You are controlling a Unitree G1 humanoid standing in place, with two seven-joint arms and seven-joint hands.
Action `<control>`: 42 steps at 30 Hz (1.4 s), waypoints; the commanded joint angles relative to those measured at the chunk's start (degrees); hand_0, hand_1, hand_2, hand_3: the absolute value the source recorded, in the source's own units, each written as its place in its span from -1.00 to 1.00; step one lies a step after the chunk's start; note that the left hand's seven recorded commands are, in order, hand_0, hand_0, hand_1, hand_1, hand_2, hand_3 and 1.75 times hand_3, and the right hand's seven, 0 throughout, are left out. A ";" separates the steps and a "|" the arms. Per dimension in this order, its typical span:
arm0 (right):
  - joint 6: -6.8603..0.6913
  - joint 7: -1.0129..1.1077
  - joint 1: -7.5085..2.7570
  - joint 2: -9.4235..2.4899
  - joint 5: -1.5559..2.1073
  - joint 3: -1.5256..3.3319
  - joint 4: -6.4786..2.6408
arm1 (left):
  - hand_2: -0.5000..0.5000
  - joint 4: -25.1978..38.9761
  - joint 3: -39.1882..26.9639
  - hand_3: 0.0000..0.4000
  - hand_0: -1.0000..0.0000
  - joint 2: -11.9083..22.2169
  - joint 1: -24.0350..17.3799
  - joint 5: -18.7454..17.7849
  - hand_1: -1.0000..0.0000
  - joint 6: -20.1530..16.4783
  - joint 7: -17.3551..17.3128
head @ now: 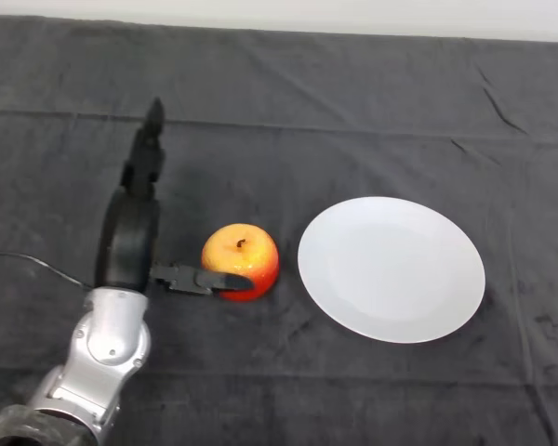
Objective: Move the apple to the plate
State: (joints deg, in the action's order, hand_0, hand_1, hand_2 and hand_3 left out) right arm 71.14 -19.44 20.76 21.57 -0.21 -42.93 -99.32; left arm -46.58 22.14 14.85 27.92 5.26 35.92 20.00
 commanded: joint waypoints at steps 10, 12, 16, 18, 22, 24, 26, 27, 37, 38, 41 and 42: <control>-3.51 0.13 -2.76 -7.53 0.17 -0.03 -3.82 | 0.00 -9.63 3.44 -1.00 1.00 -0.77 6.88 -0.62 1.00 0.80 0.09; -3.50 0.13 -2.76 -7.53 0.17 -0.03 -3.84 | 0.00 -10.99 3.85 -1.00 1.00 -0.94 7.44 -0.52 1.00 0.97 0.30; -3.47 0.13 -2.74 -7.52 0.16 -0.04 -3.88 | -0.81 -13.41 4.55 0.62 -0.62 -1.23 8.38 -0.28 1.00 1.34 0.73; -3.45 0.12 -2.74 -7.51 0.15 -0.05 -3.90 | -0.46 -14.52 4.97 1.00 -1.00 -1.48 8.85 -0.10 -0.08 1.39 1.06; -3.43 0.12 -2.73 -7.50 0.14 -0.07 -3.94 | 0.00 -15.99 5.79 1.00 -1.00 -1.98 9.64 0.20 -1.00 1.32 1.69; -3.42 0.12 -2.72 -7.50 0.13 -0.07 -3.95 | 0.00 -16.45 6.24 1.00 -1.00 -2.18 9.90 0.35 -1.00 1.38 2.02; -3.40 0.12 -2.72 -7.49 0.12 -0.08 -3.97 | 0.00 -16.79 6.70 1.00 -1.00 -2.31 10.14 0.46 -1.00 1.53 2.23; -3.40 0.12 -2.72 -7.49 0.12 -0.09 -3.98 | 0.00 -16.88 6.87 1.00 -1.00 -2.33 10.26 0.47 -1.00 1.60 2.25; -3.37 0.11 -2.71 -7.48 0.08 -0.13 -4.02 | 0.00 -11.91 6.92 1.00 -1.00 -0.40 12.03 -0.28 -1.00 0.24 0.03; -3.37 0.11 -2.71 -7.48 0.07 -0.13 -4.02 | 0.00 -10.60 6.83 1.00 -1.00 -0.05 12.01 -0.28 -1.00 -0.09 -0.12; -3.38 0.11 -2.71 -7.49 0.07 -0.13 -4.00 | 0.00 -6.50 6.69 1.00 -1.00 0.78 11.48 0.05 -1.00 -0.88 0.00; -3.39 0.11 -2.72 -7.49 0.07 -0.13 -3.99 | 0.00 -5.22 6.70 1.00 -1.00 0.95 11.20 0.26 -1.00 -1.10 0.19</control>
State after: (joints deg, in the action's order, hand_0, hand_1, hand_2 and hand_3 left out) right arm 71.17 -19.43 20.78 21.58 -0.22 -42.90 -99.38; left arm -53.27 28.27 14.54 35.33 5.43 35.14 20.18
